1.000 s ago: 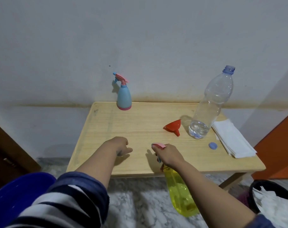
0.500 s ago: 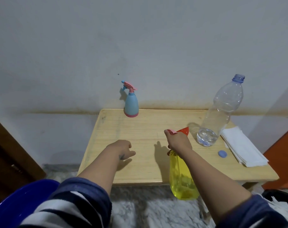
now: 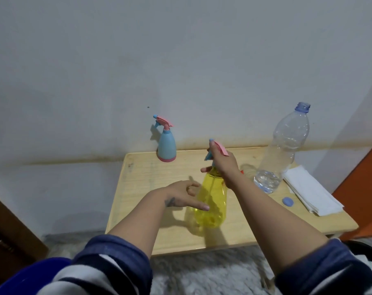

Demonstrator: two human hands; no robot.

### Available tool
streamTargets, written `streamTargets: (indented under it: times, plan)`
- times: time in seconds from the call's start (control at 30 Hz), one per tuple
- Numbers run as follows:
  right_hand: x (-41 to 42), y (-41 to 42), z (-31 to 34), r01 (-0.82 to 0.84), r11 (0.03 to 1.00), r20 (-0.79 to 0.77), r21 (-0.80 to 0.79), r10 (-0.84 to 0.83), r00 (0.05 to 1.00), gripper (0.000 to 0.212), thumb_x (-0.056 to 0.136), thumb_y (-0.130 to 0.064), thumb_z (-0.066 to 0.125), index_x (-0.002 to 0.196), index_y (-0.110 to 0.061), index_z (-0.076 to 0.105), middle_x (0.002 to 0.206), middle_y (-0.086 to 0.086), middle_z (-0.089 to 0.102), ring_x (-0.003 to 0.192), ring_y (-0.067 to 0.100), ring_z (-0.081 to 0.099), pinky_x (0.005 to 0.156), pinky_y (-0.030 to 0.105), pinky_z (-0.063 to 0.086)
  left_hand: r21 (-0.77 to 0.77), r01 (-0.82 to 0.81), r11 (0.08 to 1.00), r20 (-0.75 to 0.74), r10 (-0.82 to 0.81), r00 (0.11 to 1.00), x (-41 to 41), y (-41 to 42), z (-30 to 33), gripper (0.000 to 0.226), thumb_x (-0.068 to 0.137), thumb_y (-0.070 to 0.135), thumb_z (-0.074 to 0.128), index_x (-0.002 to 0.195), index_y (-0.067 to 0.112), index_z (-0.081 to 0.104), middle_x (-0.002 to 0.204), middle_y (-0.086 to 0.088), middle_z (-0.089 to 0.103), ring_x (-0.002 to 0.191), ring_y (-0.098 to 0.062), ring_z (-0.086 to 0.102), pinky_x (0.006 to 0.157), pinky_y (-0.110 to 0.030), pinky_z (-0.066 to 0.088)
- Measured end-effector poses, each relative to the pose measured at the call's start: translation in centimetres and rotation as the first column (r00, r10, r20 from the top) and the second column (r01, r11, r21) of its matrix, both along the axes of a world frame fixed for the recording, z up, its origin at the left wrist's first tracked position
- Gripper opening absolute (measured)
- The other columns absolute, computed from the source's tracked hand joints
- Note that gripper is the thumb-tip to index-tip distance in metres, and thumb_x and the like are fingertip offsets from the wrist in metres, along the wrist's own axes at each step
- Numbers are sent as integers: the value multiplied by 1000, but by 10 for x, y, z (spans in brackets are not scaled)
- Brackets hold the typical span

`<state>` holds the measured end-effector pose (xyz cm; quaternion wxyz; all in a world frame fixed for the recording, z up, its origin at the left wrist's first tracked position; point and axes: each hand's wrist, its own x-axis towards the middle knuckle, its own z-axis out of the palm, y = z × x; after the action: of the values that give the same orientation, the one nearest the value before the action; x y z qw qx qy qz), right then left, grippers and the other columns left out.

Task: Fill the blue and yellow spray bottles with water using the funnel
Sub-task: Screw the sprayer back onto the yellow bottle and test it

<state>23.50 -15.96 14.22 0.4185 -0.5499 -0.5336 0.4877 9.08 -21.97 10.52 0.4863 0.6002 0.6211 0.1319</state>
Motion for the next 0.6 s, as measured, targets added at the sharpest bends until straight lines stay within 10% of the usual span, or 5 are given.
streamTargets:
  times: [0.3, 0.6]
  plan:
    - [-5, 38, 35, -142, 986, 166, -83, 155, 974, 58, 82, -49, 68, 128, -18, 52, 118, 3, 57, 110, 25, 53, 83, 36, 41, 283, -261, 923, 41, 261, 965, 5, 51, -4, 98, 55, 43, 90, 138, 22, 45, 133, -1, 55, 119, -18, 54, 102, -36, 45]
    - [-3, 128, -8, -127, 991, 394, -50, 136, 909, 60, 70, -38, 81, 116, -10, 53, 108, 5, 64, 101, 24, 61, 89, 42, 53, 364, -350, 863, 9, 372, 928, 23, 139, -31, 87, 64, 46, 84, 137, 25, 41, 131, 3, 56, 119, -19, 53, 90, -31, 46]
